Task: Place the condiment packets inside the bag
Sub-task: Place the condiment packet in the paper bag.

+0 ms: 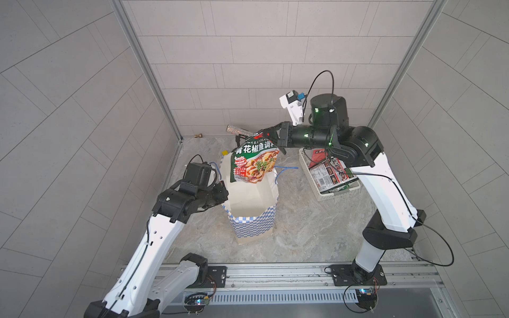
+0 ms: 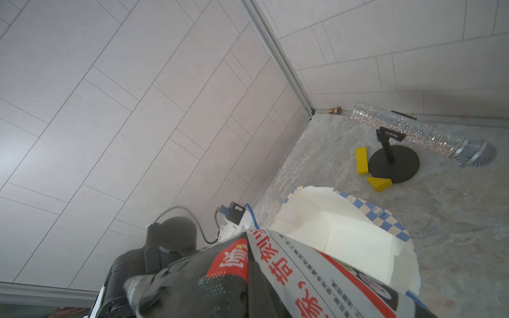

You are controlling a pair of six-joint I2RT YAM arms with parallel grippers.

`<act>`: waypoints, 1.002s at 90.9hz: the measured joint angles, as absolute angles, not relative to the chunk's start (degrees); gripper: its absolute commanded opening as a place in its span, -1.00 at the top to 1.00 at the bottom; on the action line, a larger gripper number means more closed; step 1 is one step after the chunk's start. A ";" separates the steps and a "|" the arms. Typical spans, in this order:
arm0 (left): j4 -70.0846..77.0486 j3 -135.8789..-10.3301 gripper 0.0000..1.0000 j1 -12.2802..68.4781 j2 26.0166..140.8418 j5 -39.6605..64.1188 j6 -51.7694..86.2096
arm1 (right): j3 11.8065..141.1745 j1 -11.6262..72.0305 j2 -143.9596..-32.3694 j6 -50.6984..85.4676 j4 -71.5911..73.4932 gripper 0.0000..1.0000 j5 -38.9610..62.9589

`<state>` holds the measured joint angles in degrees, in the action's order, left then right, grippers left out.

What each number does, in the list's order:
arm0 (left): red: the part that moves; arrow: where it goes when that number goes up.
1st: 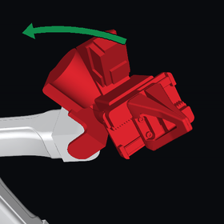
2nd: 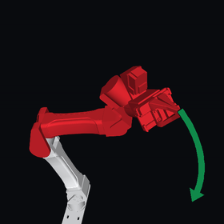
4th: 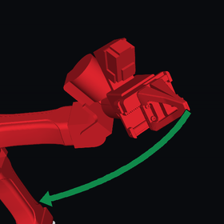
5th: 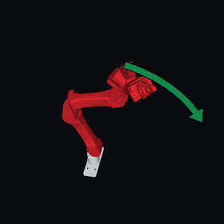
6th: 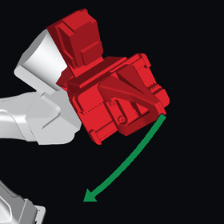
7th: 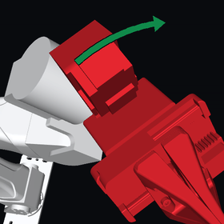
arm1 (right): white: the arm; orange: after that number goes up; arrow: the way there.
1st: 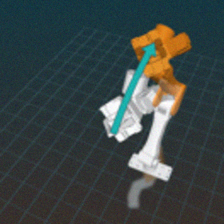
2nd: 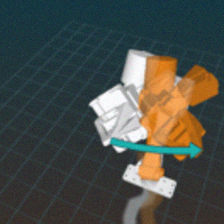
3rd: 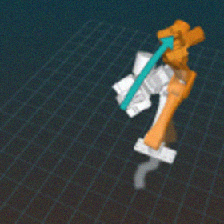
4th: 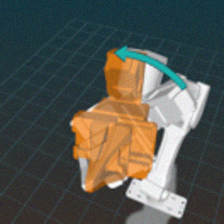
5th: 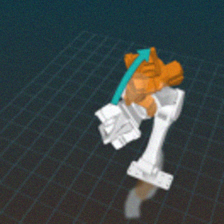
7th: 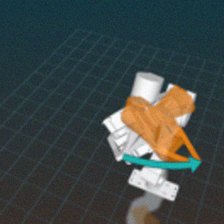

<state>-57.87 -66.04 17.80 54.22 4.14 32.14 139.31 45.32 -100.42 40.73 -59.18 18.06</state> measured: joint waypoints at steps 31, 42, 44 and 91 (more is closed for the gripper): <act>-57.91 -66.04 1.00 17.93 51.70 -1.48 35.09 | 121.60 48.25 -97.60 47.46 -57.06 1.00 14.46; -57.87 -66.04 1.00 18.02 51.13 -3.25 36.29 | 121.60 48.25 -96.51 51.24 -56.64 1.00 12.53; -57.87 -66.04 1.00 18.02 51.05 -3.44 36.58 | 121.58 48.25 -96.20 52.12 -56.51 1.00 12.27; -56.49 -63.96 1.00 18.04 50.87 -4.23 38.61 | 111.79 39.33 -94.28 66.59 -51.00 1.00 14.85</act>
